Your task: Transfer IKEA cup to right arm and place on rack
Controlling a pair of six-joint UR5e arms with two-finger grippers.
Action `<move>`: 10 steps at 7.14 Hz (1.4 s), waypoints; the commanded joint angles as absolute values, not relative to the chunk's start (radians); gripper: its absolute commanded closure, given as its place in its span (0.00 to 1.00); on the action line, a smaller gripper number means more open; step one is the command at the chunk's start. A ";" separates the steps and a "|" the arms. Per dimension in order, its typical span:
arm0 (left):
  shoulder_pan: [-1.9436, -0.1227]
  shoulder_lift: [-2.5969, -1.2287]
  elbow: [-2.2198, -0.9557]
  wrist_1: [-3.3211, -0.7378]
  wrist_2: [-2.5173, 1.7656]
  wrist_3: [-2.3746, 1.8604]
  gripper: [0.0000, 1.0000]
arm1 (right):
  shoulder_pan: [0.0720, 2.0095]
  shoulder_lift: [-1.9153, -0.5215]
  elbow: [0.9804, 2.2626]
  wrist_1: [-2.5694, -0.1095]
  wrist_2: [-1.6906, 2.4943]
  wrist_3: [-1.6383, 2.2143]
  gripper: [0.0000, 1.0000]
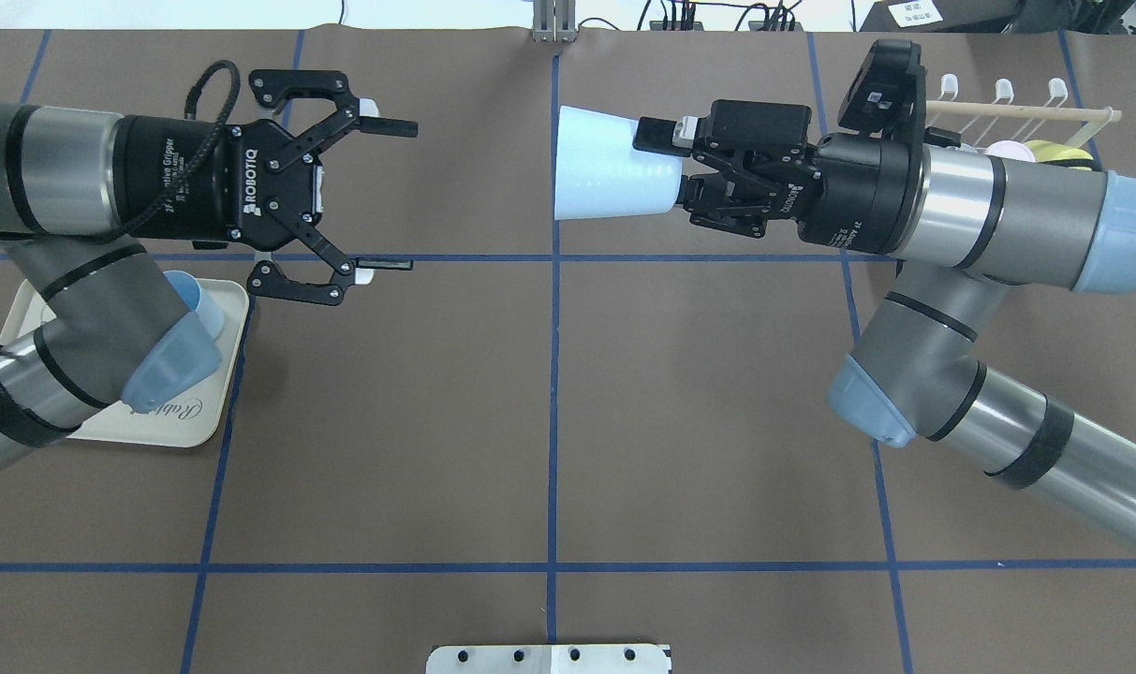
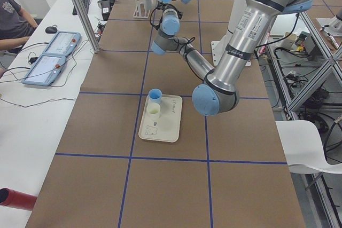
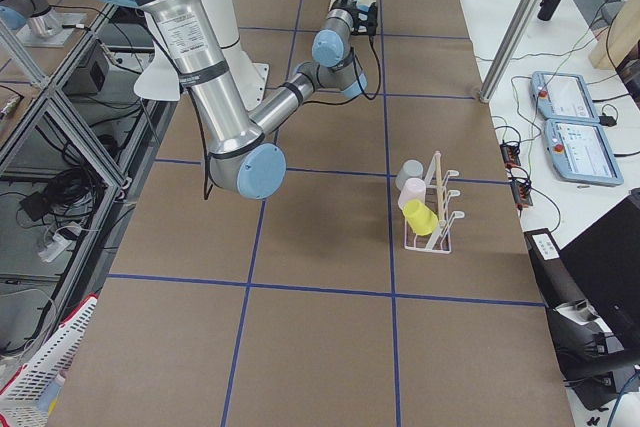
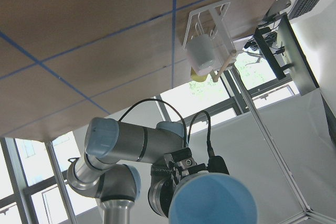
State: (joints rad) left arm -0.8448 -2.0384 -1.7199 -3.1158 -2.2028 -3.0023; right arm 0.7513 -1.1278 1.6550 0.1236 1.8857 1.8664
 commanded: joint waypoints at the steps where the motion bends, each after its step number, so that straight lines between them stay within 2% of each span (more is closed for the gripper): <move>1: -0.902 -2.004 -1.680 -2.934 -2.285 -2.581 0.00 | 0.805 -1.140 1.618 -0.066 1.896 1.632 0.71; 4: -1.003 -1.939 -1.671 -2.699 -2.333 -2.148 0.00 | 1.030 -1.091 1.635 -0.557 2.137 1.345 0.71; 8: -1.142 -1.914 -1.683 -2.285 -2.316 -1.589 0.00 | 1.208 -1.007 1.693 -1.320 2.181 0.697 0.74; 9: -1.153 -1.914 -1.683 -2.213 -2.286 -1.484 0.00 | 1.245 -0.968 1.683 -1.497 2.175 0.545 0.74; 10: -1.154 -1.901 -1.684 -2.189 -2.240 -1.444 0.00 | 1.279 -0.930 1.617 -1.584 2.168 0.472 0.74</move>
State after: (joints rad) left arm -1.1453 -1.9116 -1.6828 -2.2450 -2.2848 -1.5285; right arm 1.2365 -0.9763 1.6698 -1.4336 2.1755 0.6002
